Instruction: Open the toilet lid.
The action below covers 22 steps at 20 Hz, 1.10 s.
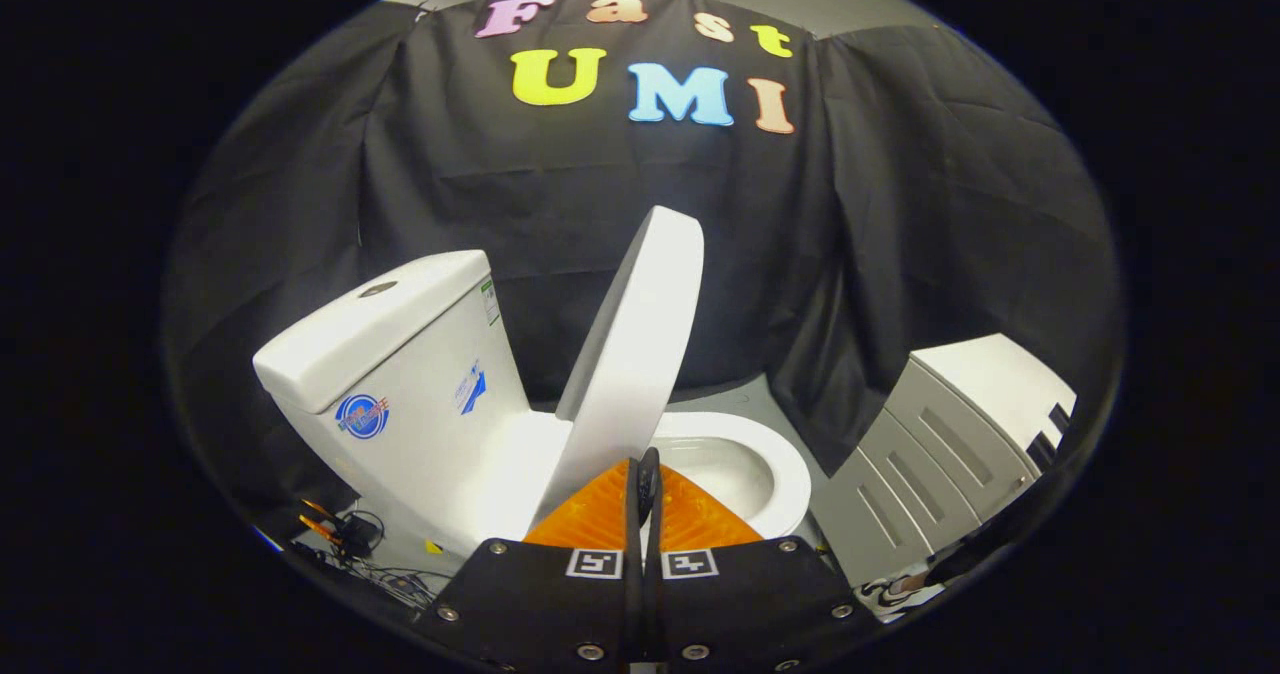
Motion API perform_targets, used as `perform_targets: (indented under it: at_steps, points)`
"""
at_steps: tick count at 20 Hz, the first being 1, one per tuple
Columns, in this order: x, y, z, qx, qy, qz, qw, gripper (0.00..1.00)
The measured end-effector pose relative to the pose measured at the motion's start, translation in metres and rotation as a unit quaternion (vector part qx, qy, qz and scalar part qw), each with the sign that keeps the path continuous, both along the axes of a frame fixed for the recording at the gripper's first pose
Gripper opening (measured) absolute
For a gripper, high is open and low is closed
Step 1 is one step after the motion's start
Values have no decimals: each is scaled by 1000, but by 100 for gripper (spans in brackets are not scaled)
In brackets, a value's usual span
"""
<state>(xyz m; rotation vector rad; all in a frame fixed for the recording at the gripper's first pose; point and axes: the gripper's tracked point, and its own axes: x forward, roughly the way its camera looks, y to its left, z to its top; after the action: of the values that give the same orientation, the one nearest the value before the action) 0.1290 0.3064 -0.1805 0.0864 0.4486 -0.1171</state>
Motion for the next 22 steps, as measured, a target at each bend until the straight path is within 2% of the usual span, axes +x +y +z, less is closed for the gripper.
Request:
perform_targets:
  at_steps: [10, 22]
  points:
    - [8, 53, 24, 12, -29, 40, 999, 0]
    - [11, 115, 35, -7, -49, 91, 995, 0]
